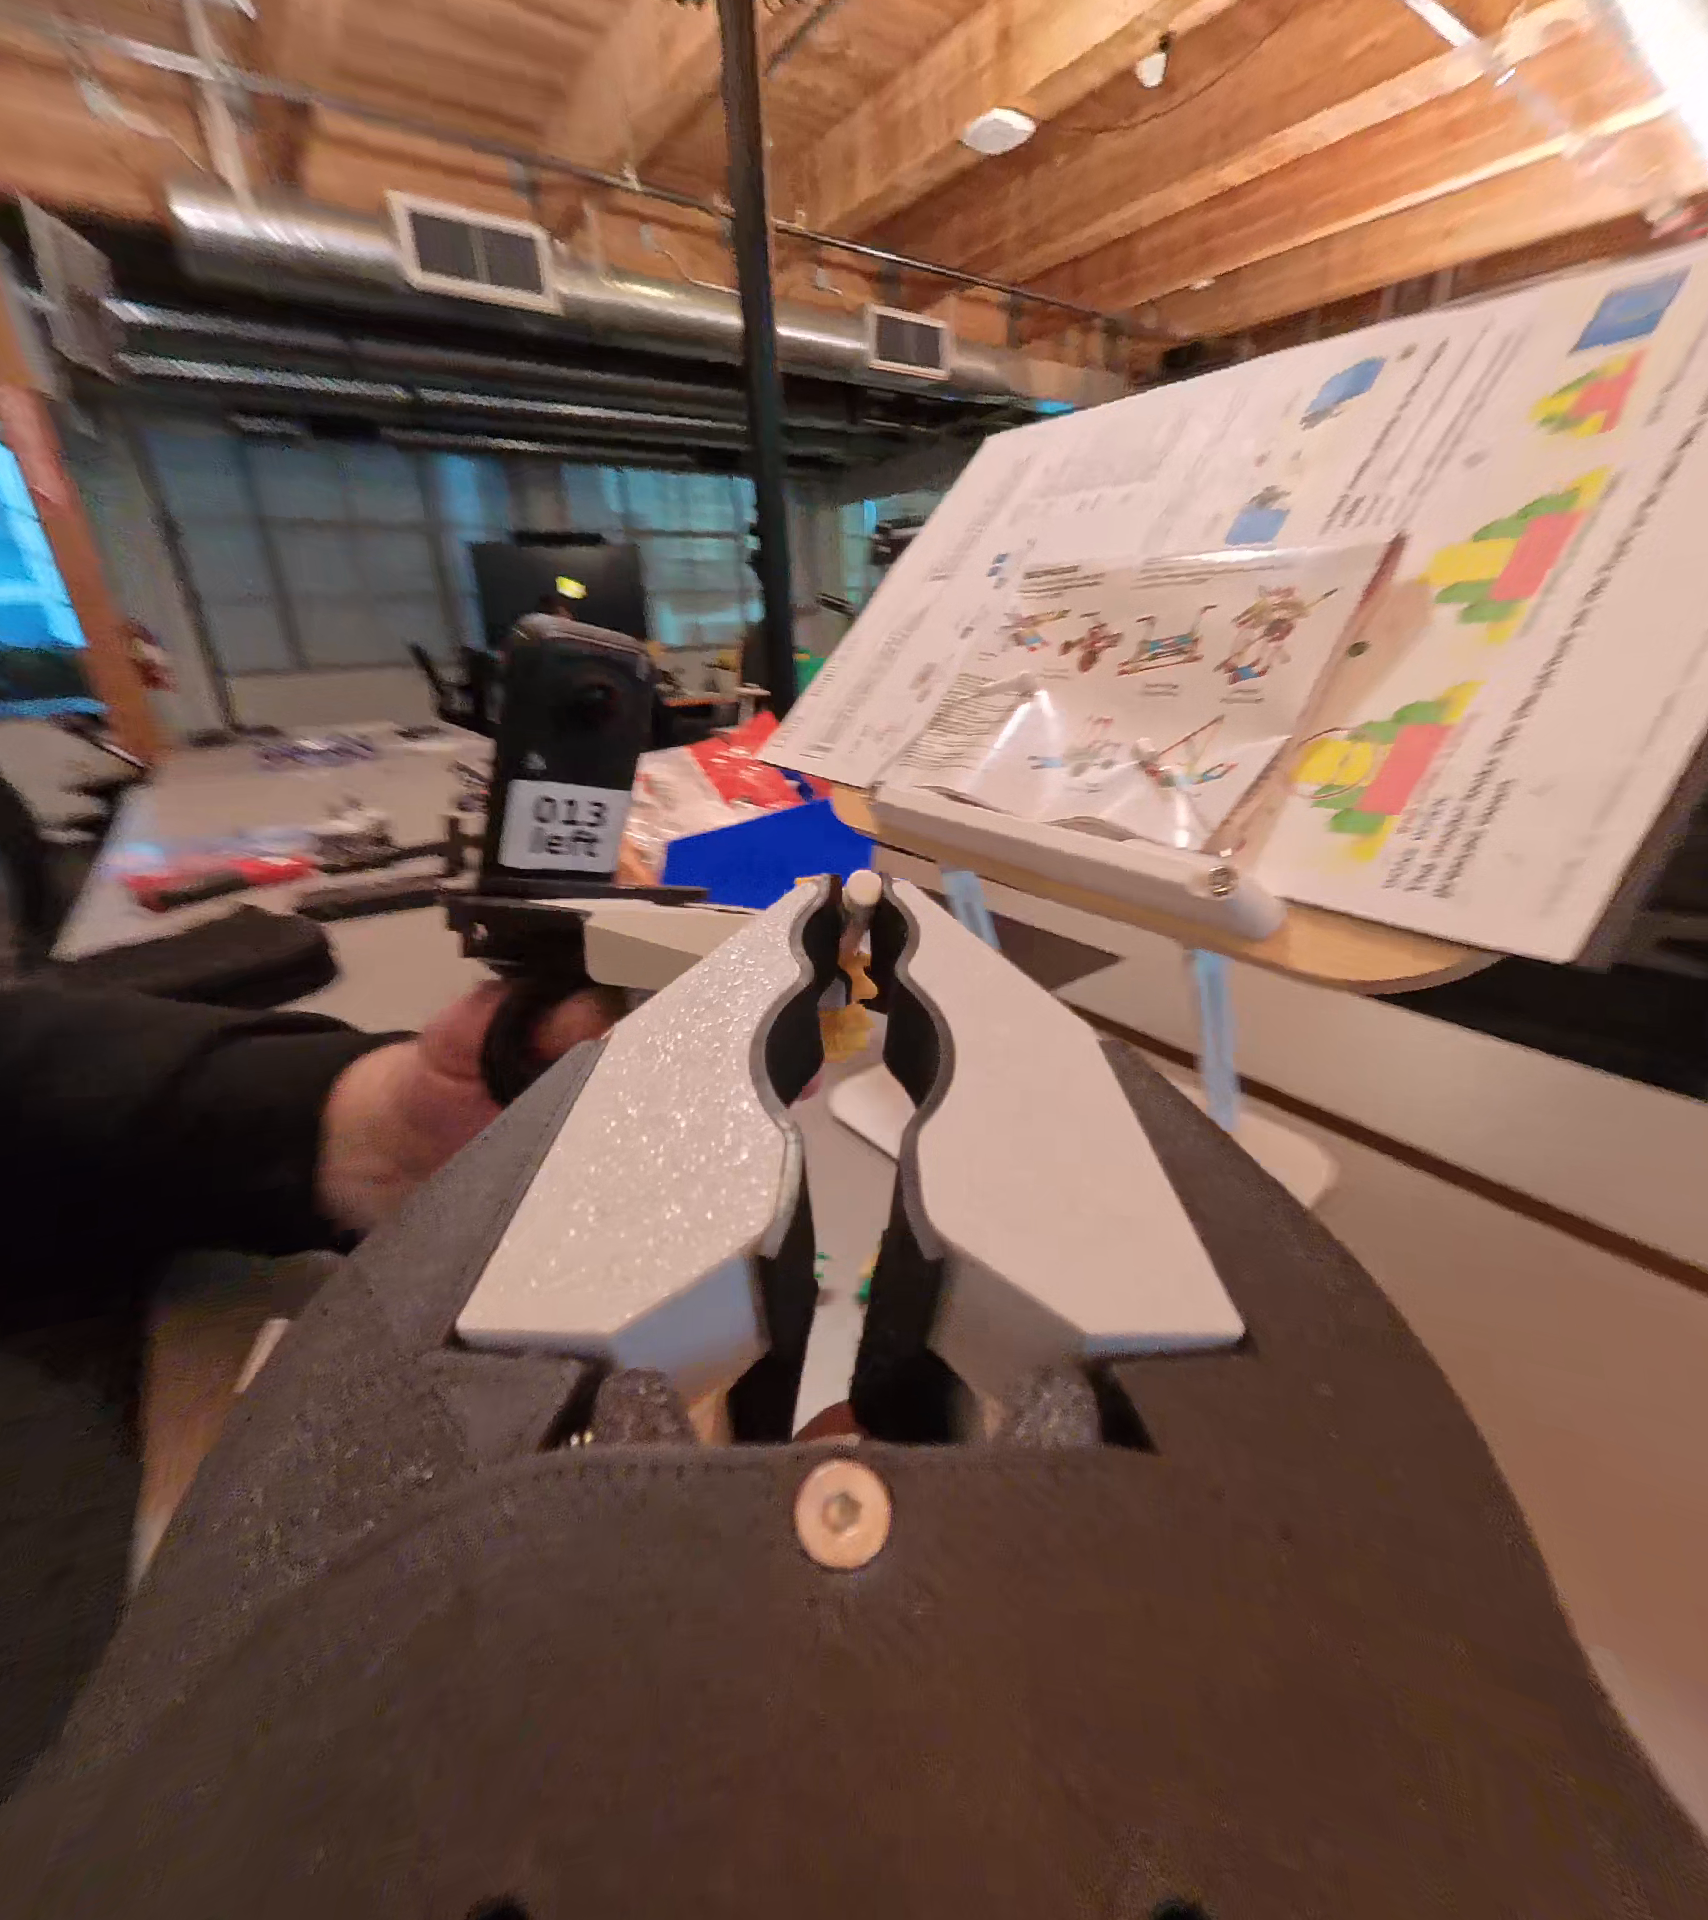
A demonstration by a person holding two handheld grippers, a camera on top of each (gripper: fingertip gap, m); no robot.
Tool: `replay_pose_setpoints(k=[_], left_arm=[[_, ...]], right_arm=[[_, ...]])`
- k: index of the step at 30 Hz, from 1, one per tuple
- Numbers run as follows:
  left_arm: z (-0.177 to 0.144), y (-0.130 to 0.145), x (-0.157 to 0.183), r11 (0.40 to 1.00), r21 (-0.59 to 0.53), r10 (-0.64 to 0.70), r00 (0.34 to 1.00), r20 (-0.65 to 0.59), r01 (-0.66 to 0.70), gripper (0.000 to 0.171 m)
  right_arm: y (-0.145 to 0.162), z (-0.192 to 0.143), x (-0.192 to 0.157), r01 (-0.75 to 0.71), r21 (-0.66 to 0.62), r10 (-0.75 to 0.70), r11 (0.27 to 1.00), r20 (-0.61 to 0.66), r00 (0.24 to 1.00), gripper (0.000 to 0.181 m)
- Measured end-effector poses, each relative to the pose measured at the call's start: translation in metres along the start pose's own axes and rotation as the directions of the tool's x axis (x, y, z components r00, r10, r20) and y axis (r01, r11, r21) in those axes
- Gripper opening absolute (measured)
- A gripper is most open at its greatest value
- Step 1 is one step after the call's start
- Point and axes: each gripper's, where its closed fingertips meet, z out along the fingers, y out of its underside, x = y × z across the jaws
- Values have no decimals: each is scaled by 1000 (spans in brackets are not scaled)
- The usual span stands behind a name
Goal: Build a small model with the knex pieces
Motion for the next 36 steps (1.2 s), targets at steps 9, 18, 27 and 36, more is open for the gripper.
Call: replay_pose_setpoints(k=[9, 18, 27, 36], left_arm=[[13, 3, 0, 983, 35, -184, 976, 115, 181, 3], [-20, 63, -49, 857, -498, 215, 971, 110, -133, 4], [-45, 163, -37, 537, -815, 208, 970, -122, -218, 8], [-47, 158, -35, 527, -813, 232, 962, -142, -247, 28]], right_arm=[[-6, 3, 7, 416, -107, -430, 903, -228, 874, 2], [72, -30, 5, 121, -455, -66, 882, 134, 989, 2], [180, -66, -21, 211, -826, 52, 523, 278, 959, 5], [162, -95, -27, 269, -824, 35, 499, 329, 944, 32]])
